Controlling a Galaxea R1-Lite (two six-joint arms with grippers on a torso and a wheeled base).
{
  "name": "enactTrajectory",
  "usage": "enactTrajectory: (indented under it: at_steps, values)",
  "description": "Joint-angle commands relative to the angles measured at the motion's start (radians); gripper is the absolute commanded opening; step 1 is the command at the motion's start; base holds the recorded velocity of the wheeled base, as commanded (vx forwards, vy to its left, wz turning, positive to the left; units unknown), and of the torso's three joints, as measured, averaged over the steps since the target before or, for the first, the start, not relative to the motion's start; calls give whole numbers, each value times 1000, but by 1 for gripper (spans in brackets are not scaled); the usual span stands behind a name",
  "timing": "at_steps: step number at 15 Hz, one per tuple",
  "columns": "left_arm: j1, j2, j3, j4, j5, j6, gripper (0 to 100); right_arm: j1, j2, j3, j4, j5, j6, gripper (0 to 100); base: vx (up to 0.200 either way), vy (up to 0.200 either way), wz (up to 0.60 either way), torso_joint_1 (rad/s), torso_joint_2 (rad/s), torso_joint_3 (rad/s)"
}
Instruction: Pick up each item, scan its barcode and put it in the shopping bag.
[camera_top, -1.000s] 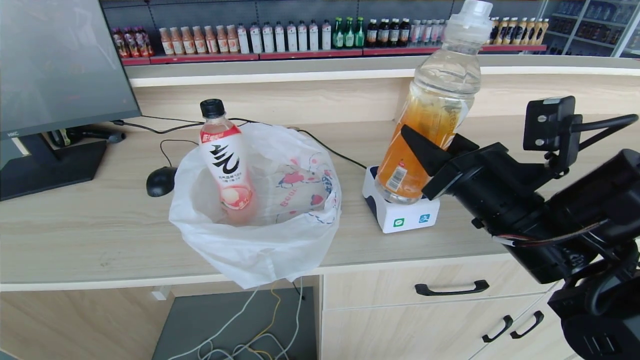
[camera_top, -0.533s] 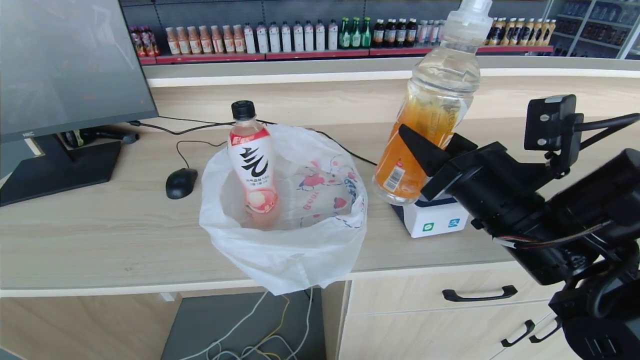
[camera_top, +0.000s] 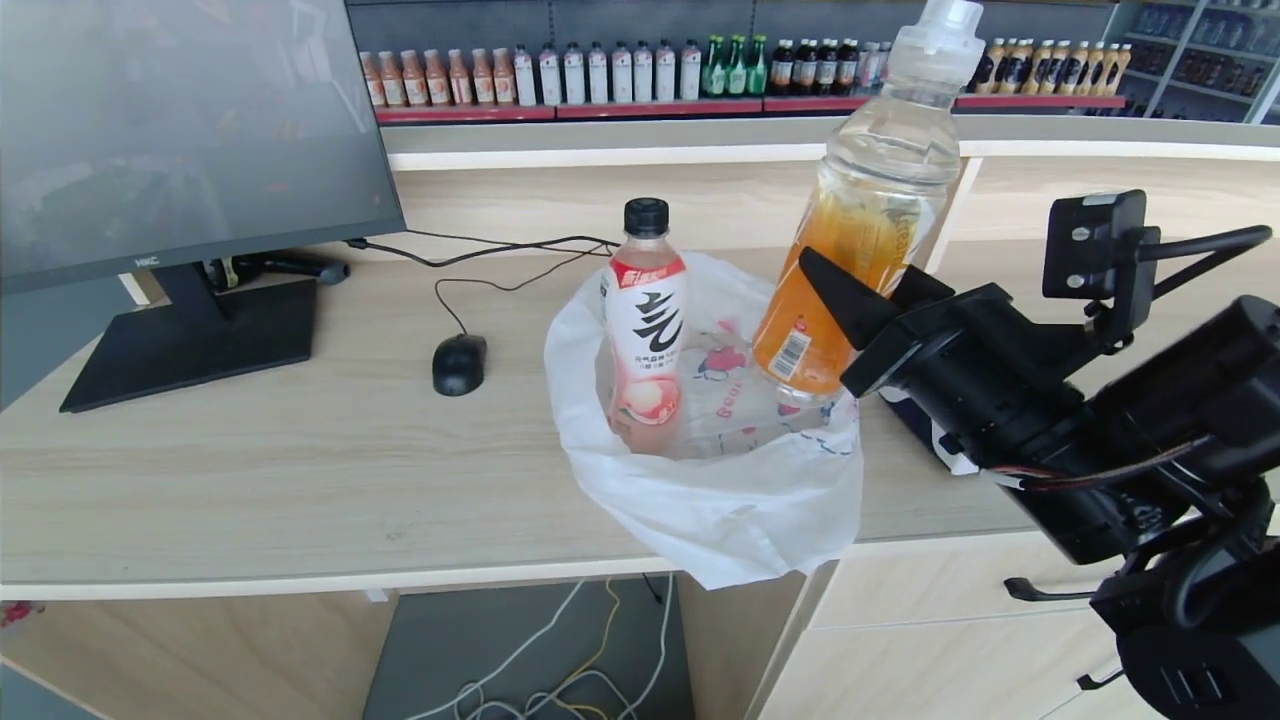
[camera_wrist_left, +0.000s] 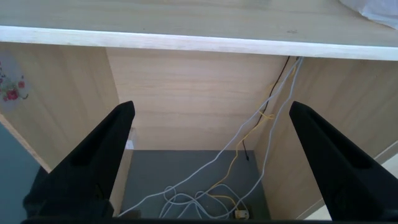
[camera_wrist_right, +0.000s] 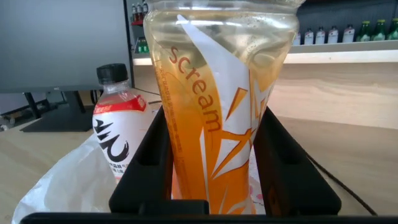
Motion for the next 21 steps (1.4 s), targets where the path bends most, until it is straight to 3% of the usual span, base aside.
enactTrajectory:
  at_steps: [1,10,21]
  values:
    - [1,0,0,-1,-1,0,100,0,19,-8,-1,0,3,0,0,0,0,0,0,0]
    - [1,0,0,-1,-1,0,100,-23,161,-85,-1,0,15,0,0,0,0,0,0,0]
    - [1,0,0,-1,-1,0,100,-25,244,-83,-1,0,5,0,0,0,0,0,0,0]
